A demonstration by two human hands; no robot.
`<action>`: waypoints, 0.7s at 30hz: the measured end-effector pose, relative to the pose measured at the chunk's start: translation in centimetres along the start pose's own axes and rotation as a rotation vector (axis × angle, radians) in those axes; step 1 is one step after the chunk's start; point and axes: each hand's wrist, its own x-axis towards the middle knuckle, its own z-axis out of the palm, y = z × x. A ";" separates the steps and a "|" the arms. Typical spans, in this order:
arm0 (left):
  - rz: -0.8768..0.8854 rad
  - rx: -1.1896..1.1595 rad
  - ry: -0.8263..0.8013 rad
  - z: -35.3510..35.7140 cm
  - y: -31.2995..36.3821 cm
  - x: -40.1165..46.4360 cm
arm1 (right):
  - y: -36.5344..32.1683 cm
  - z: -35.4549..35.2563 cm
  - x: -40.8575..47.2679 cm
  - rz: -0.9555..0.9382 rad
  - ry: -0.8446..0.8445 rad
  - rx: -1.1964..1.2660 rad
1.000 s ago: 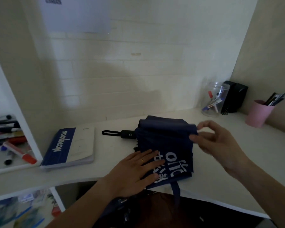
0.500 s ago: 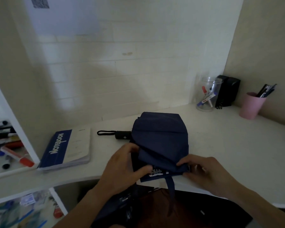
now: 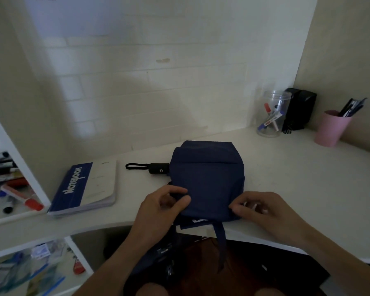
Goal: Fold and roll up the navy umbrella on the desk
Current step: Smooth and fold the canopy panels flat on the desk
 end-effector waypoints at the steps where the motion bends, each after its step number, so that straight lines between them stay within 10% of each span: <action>1: 0.007 0.040 -0.001 -0.1 -0.1 0.0 | 0.0 0.2 0.2 0.004 0.004 -0.020; 12: 0.148 0.325 0.027 -0.9 0.2 0.0 | 1.3 0.3 0.8 0.078 0.033 -0.020; 18: -0.174 -0.424 -0.022 -1.0 1.6 1.1 | 0.9 -0.2 0.6 0.084 0.019 0.114; 21: -0.048 -0.048 -0.116 -1.2 0.5 1.8 | 0.9 -0.3 0.6 0.110 0.011 0.029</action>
